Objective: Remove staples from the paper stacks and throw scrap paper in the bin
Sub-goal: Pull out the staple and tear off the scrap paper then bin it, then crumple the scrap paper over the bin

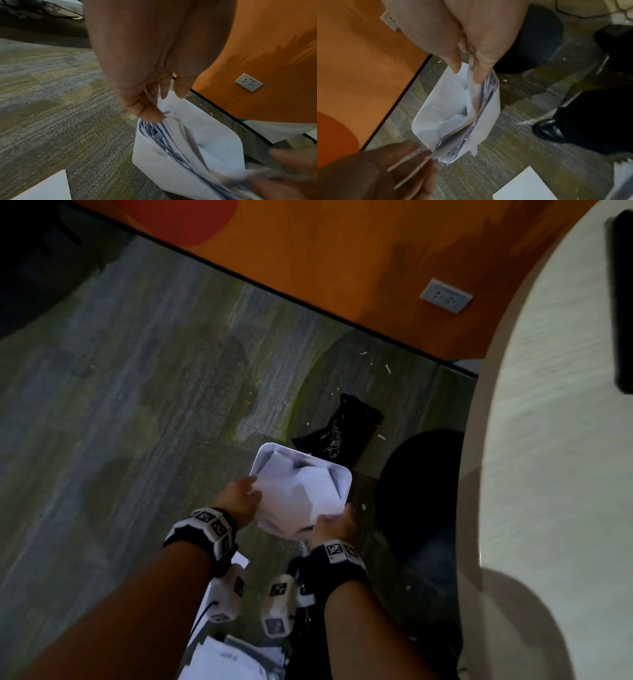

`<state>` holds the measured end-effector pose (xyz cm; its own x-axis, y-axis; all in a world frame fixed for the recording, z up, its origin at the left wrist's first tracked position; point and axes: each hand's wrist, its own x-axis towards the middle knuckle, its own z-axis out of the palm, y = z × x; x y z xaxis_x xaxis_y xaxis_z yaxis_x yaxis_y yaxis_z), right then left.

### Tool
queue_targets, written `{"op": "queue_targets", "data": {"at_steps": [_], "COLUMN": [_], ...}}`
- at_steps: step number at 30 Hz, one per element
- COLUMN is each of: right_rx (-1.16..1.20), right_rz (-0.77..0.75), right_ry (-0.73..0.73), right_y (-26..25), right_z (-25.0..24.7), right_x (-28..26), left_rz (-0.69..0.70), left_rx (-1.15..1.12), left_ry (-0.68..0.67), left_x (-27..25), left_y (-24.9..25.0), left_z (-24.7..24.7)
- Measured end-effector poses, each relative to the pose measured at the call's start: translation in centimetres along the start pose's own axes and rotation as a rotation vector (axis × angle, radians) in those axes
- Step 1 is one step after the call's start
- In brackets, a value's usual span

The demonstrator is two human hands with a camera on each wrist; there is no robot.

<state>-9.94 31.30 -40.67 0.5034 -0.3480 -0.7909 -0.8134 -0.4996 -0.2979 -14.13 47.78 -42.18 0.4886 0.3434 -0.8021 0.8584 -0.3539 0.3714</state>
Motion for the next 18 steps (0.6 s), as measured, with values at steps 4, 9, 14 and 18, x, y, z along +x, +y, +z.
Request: {"op": "queue_targets", "data": {"at_steps": [4, 9, 14, 18], "right_rx": [0.252, 0.147, -0.225, -0.063], "right_rz": [-0.074, -0.180, -0.610, -0.756], "right_ry": [-0.013, -0.165, -0.190, -0.185], "right_y": [-2.5, -6.4, -10.8, -12.6], "right_z": [-0.4, -4.4, -10.1, -16.4], "right_x": [-1.8, -8.0, -15.2, -19.4], "left_rz": [0.016, 0.094, 0.200, 0.356], "left_rx": [0.078, 0.103, -0.146, -0.263], "left_ry": [0.143, 0.167, 0.323, 0.454], "left_x": [-2.3, -8.0, -14.9, -21.5], "left_y": [0.7, 2.7, 7.6, 13.8], "left_z": [-1.0, -3.7, -6.9, -7.5]}}
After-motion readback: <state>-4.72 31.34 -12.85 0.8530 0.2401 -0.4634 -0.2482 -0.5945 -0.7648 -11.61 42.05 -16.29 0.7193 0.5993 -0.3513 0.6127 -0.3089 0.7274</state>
